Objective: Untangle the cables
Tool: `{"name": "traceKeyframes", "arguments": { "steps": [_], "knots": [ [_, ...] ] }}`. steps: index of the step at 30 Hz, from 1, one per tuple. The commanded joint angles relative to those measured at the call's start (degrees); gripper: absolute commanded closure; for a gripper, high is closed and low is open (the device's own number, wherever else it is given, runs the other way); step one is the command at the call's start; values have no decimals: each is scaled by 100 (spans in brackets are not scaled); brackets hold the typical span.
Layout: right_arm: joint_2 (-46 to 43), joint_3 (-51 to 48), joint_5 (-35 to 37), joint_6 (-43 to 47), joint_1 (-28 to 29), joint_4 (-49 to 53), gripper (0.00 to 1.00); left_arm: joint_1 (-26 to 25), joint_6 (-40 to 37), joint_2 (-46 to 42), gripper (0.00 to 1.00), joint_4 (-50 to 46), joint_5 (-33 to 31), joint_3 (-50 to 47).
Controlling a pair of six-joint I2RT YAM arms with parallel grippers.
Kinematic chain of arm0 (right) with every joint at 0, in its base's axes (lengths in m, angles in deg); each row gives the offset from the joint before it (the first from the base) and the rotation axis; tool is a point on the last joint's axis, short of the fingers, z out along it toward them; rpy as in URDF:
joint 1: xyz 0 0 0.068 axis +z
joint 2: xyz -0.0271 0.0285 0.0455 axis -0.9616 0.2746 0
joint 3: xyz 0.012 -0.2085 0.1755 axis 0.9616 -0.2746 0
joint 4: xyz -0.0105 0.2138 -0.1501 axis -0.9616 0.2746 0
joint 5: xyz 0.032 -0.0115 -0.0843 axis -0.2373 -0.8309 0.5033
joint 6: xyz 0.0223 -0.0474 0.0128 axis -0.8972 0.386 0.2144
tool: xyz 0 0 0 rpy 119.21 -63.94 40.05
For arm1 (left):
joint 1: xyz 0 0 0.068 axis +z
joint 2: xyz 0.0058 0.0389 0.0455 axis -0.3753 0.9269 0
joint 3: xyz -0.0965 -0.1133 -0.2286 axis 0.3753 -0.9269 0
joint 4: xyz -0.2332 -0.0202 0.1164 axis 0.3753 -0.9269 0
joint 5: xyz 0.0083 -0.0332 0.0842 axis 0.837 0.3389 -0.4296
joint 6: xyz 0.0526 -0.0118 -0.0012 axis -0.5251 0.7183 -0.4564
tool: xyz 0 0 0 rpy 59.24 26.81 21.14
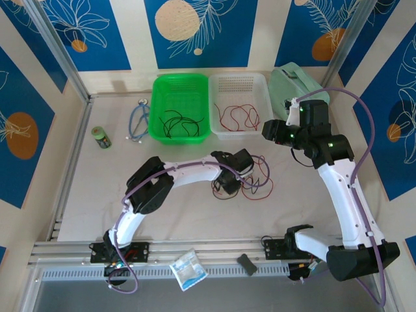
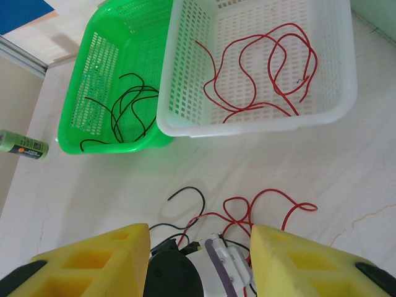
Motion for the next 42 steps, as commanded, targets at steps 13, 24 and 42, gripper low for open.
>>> {"name": "traceKeyframes", "arguments": {
  "steps": [13, 24, 42],
  "knots": [
    [-243, -185, -212, 0, -81, 51, 53, 249, -211, 530, 76, -1007, 129, 543],
    [-522, -307, -371, -56, -175, 97, 53, 223, 6, -219, 100, -637, -214, 249],
    [-1312, -1149, -972, -284, -174, -120, 53, -10, 327, -2508, 100, -1295, -957, 1170]
  ]
}}
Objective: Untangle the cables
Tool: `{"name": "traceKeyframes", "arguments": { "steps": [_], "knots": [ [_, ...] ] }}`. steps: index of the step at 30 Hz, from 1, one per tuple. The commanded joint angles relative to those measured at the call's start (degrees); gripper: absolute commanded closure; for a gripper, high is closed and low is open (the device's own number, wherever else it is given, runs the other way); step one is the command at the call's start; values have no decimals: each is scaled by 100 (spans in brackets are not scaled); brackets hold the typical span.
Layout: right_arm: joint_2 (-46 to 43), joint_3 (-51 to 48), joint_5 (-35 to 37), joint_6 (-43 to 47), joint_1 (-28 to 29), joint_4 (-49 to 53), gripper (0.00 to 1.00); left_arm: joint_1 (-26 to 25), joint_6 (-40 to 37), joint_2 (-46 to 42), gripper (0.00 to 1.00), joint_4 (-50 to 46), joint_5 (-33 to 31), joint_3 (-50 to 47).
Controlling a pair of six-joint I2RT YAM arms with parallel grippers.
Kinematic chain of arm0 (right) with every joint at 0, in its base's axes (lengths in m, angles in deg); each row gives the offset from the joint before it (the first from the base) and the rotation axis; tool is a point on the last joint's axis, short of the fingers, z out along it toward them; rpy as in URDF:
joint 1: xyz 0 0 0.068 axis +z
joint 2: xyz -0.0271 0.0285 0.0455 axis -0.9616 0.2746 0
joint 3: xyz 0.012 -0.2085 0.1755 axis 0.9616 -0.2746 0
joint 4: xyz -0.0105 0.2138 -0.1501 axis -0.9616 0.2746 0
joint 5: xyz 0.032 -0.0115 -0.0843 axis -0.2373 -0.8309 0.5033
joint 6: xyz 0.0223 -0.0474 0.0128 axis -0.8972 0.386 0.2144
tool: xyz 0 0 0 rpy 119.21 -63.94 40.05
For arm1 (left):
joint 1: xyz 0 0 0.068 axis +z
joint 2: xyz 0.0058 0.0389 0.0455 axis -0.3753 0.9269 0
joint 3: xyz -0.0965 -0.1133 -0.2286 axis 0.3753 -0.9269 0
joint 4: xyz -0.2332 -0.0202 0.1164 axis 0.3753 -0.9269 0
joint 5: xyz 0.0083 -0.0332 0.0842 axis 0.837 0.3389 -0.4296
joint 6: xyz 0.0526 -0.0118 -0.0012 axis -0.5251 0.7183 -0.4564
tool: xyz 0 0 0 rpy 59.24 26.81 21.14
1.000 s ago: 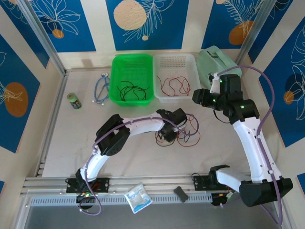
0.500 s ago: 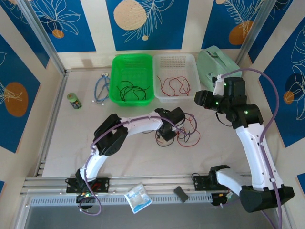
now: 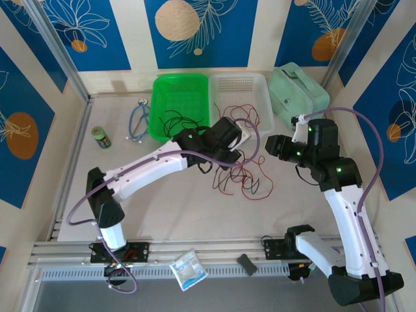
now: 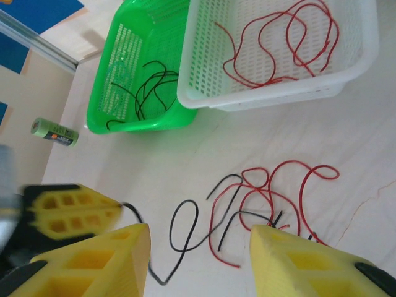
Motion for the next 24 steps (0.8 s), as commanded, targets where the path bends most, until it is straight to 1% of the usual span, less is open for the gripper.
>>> {"name": "traceKeyframes", "arguments": {
  "steps": [1, 6, 9, 11, 13, 16, 18, 20, 22, 24],
  "knots": [
    [-120, -257, -489, -8, -22, -169, 54, -57, 27, -253, 100, -528, -436, 408],
    [-241, -882, -1186, 36, 17, -550, 52, -59, -91, -473, 99, -795, -978, 964],
    [-252, -1242, -1552, -74, 108, -770, 50, -59, -136, -620, 97, -688, -1146, 1101],
    [-208, -1479, -1646, -314, 218, -892, 47, -59, -158, -684, 97, -593, -1176, 1136],
    [-122, -1733, -1639, -815, 341, -1039, 44, -59, -161, -738, 96, -491, -1198, 1141],
    [-1, -2267, -1716, -1999, 531, -1590, 38, -59, -176, -773, 96, -386, -1213, 1110],
    [17, -2682, -1821, -2805, 681, -2257, 30, -58, -172, -765, 96, -359, -1213, 1105],
    [61, -3006, -1768, -3528, 855, -3013, 20, -59, -176, -739, 96, -331, -1201, 1097],
    [216, -3093, -1583, -3927, 1030, -3363, 17, -59, -176, -732, 96, -307, -1182, 1097],
    [465, -3048, -1306, -4136, 1193, -3496, 14, -59, -174, -741, 96, -287, -1164, 1097]
  ]
}}
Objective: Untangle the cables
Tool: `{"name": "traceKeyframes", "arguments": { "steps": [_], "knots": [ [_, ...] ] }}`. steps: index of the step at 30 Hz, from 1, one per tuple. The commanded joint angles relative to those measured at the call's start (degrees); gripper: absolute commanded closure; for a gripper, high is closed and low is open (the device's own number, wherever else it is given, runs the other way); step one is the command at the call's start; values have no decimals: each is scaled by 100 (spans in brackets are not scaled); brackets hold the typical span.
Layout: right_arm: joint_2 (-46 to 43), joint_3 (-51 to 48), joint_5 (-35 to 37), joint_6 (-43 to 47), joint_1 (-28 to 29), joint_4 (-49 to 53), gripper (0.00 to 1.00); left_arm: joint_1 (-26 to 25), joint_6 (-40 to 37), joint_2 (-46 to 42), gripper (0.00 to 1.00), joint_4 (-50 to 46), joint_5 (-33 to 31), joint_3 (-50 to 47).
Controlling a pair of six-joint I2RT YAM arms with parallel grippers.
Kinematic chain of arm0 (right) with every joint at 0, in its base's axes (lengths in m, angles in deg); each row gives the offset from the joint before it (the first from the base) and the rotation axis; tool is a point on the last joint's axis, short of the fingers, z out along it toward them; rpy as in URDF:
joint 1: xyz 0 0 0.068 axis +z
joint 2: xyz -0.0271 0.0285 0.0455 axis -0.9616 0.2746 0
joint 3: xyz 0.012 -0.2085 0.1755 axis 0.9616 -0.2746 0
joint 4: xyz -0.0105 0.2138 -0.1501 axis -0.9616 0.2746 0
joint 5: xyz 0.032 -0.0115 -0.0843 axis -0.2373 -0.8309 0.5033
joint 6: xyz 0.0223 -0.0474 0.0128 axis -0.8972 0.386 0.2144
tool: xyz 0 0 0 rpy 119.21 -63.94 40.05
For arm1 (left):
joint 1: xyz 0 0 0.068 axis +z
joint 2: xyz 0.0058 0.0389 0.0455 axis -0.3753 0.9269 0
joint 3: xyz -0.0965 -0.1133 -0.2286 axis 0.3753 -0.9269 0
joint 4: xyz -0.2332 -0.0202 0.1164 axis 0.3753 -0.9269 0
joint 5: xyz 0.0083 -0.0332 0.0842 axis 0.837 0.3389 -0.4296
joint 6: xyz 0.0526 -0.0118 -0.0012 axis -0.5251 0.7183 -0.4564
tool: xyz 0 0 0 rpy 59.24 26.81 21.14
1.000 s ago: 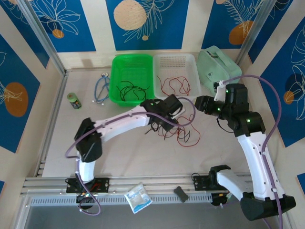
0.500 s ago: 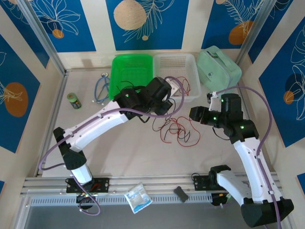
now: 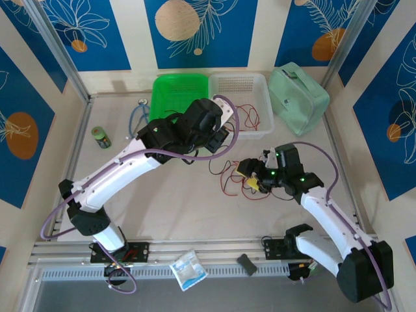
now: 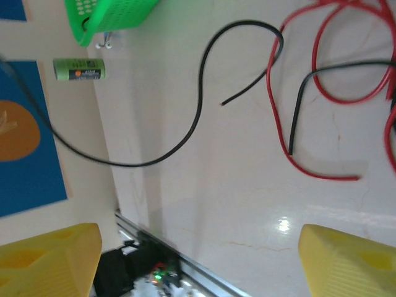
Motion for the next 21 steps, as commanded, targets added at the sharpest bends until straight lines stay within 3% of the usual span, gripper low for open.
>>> {"name": "traceKeyframes", "arguments": {
  "steps": [1, 10, 13, 21],
  "knots": [
    [315, 57, 262, -1048, 234, -966, 14, -37, -60, -53, 96, 150, -76, 96],
    [1866, 225, 674, -1868, 425, -2073, 18, -37, -143, -201, 96, 224, -123, 83],
    [2326, 535, 721, -1847, 560, -2252, 23, -37, -165, -258, 96, 242, -136, 84],
    [3100, 1110, 855, -1699, 888, -2183, 70, -37, -201, -517, 96, 247, -264, 92]
  ]
}}
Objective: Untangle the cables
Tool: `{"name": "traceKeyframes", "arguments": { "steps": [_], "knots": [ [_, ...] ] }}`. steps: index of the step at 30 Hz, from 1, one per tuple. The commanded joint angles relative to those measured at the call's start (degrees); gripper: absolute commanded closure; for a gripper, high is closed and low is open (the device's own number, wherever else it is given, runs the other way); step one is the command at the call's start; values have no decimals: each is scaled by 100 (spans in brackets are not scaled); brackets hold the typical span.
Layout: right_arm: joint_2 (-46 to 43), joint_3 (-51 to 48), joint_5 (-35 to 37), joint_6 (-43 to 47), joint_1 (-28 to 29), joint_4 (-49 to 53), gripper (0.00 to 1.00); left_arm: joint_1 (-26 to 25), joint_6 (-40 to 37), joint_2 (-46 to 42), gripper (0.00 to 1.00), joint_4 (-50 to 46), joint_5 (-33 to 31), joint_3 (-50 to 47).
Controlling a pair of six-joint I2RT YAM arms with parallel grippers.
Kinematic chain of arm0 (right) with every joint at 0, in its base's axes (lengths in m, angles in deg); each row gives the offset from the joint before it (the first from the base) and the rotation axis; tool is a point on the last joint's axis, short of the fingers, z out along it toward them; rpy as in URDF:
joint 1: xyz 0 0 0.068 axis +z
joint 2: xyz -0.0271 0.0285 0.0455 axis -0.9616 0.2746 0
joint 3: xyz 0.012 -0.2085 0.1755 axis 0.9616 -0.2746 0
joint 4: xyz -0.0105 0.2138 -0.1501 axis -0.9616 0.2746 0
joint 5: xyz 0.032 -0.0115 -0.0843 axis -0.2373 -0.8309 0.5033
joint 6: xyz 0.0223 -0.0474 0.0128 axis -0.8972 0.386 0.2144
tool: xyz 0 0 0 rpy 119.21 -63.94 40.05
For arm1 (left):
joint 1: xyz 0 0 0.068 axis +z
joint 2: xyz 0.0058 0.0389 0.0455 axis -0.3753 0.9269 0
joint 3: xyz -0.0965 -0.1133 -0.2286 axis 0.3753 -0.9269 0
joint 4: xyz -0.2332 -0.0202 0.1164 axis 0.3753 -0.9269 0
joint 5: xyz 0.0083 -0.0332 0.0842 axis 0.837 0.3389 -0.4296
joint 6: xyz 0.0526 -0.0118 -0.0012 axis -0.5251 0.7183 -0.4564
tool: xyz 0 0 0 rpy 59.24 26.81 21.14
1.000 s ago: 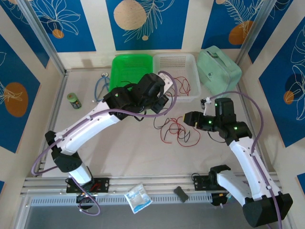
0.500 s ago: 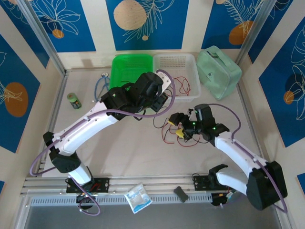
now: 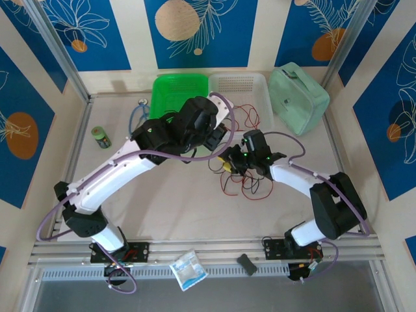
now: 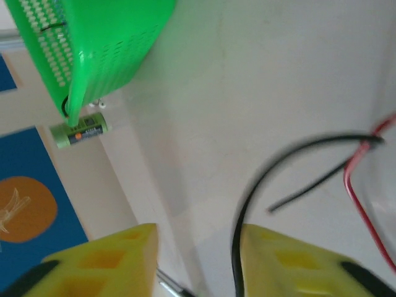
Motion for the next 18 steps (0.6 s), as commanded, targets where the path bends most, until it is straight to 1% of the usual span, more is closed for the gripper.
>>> {"name": "traceKeyframes", "arguments": {
  "steps": [1, 3, 5, 6, 10, 15, 18],
  "knots": [
    [78, 76, 173, 17, 51, 50, 74, -37, -107, -357, 96, 67, -246, 87],
    [-15, 80, 425, 125, 59, 266, 84, -37, -90, -518, 95, -23, -414, 87],
    [-105, 113, 648, 250, 59, 496, 99, -37, -64, -701, 95, -111, -617, 88],
    [-141, 142, 740, 326, 51, 609, 100, -37, -48, -820, 95, -155, -743, 83],
    [-152, 248, 958, 534, 38, 885, 100, -37, -69, -1310, 94, -283, -1265, 71],
    [-21, 280, 938, 608, 33, 917, 100, -37, -300, -2011, 93, -107, -1914, -156],
    [37, 276, 909, 620, 41, 908, 100, -37, -437, -2290, 93, -67, -2203, -215]
  ]
}}
